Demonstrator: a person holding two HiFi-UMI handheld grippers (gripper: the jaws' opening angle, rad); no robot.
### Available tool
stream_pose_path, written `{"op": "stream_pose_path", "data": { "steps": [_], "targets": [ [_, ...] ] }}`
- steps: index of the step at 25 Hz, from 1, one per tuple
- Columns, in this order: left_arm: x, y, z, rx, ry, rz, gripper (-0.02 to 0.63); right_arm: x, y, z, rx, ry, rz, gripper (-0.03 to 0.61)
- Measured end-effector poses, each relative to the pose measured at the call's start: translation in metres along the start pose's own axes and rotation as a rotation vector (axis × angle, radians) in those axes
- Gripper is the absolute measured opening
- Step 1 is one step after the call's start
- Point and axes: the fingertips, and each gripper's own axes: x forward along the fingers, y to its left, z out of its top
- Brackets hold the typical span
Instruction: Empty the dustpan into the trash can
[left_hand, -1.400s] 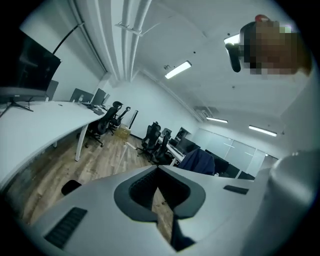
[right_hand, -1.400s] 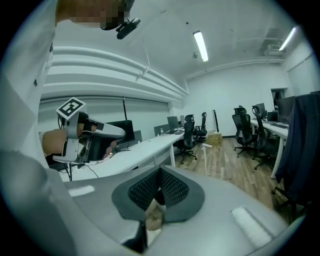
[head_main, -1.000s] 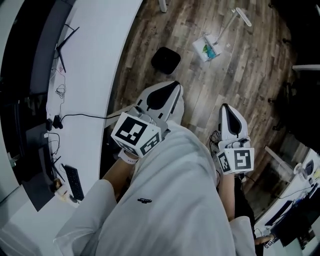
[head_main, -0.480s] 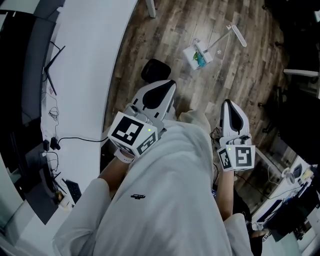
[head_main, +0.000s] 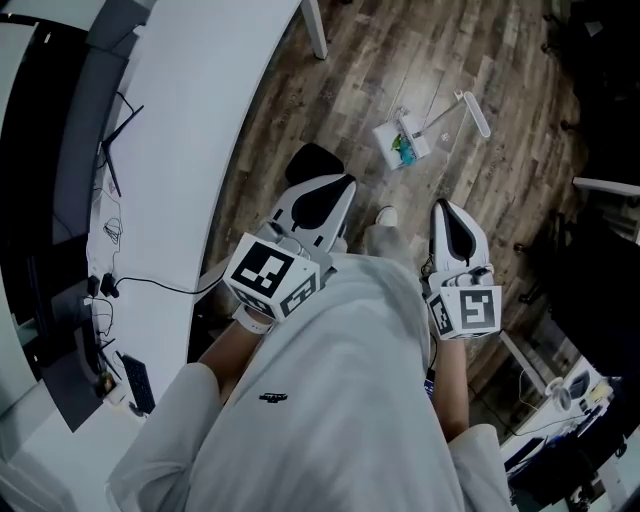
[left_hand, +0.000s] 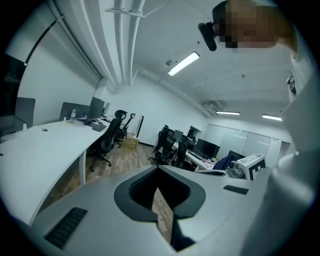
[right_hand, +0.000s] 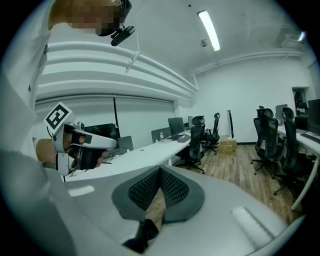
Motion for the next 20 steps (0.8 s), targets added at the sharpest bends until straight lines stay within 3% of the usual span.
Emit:
{"op": "stream_pose_path", "data": {
  "steps": [16, 18, 20],
  "targets": [
    [0.063, -0.004, -0.022, -0.057, 0.074, 0.055, 0.006, 0.024, -0.081, 0.002, -0.002, -0.002, 0.038, 0.011],
    [0.075, -0.003, -0.024, -0.059, 0.087, 0.056, 0.007, 0.031, -0.093, 0.001, -0.009, 0.011, 0.05, 0.081],
    [0.089, -0.003, -0.026, -0.053, 0.094, 0.062, 0.006, 0.039, -0.108, -0.002, -0.017, 0.025, 0.052, 0.097]
  ]
}}
